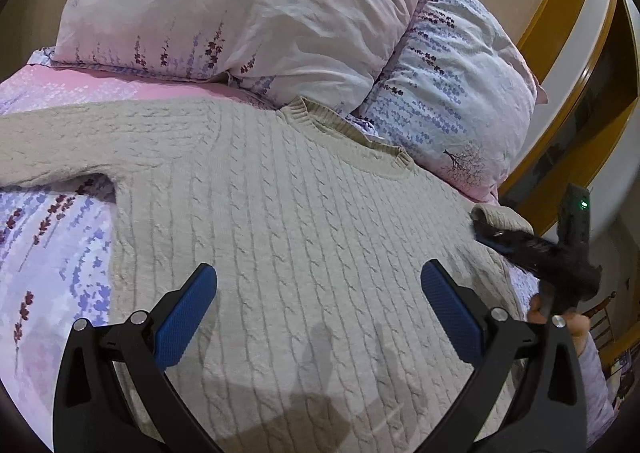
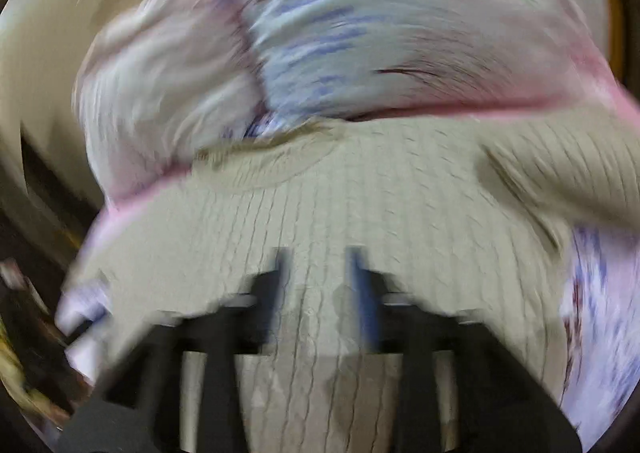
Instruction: Fold small clothes
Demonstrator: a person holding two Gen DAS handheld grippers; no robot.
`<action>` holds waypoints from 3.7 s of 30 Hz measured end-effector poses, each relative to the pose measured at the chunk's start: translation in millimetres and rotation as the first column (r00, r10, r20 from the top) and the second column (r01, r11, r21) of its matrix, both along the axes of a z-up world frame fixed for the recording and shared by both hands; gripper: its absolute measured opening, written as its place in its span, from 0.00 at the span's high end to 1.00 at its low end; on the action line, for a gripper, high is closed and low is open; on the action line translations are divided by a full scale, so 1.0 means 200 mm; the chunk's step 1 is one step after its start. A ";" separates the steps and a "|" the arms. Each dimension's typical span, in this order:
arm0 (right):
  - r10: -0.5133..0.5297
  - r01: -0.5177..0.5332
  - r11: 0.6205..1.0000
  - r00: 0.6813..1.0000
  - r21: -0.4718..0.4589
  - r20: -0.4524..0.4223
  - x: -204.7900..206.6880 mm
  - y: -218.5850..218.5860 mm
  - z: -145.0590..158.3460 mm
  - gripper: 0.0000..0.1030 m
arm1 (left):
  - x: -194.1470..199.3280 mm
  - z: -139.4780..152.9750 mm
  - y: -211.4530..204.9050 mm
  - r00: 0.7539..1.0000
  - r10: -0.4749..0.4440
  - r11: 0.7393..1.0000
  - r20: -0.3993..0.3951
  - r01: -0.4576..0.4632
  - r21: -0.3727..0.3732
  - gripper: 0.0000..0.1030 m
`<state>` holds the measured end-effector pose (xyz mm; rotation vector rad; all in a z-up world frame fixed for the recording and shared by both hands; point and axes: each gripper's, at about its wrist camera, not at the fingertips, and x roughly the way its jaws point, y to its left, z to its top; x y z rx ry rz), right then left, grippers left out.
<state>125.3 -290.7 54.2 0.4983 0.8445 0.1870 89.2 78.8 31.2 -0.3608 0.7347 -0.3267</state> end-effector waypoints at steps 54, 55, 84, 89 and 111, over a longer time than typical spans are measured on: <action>0.244 -0.241 0.954 0.970 -0.181 -0.005 0.35 0.30 0.01 0.88 | 0.05 0.03 0.10 0.998 0.057 0.998 -0.012 -0.057 -0.004 0.01; 0.251 -0.253 0.952 0.967 -0.173 -0.031 0.34 0.32 -0.03 0.83 | 0.05 0.03 0.11 0.998 0.061 0.998 -0.011 -0.061 0.002 0.01; 0.102 -0.097 0.995 0.980 -0.037 0.172 0.45 0.40 0.17 0.92 | 0.21 0.08 0.30 0.996 0.082 0.993 -0.032 -0.084 -0.079 0.01; 0.257 -0.250 0.965 0.962 -0.083 0.091 0.53 0.72 0.03 0.92 | 0.30 0.06 0.34 0.995 0.072 0.984 -0.064 -0.081 -0.156 0.01; 0.169 -0.167 0.985 0.984 0.053 -0.052 0.38 0.44 -0.09 0.34 | 0.67 -0.15 0.14 0.943 -0.064 0.920 -0.328 -0.072 -0.386 0.37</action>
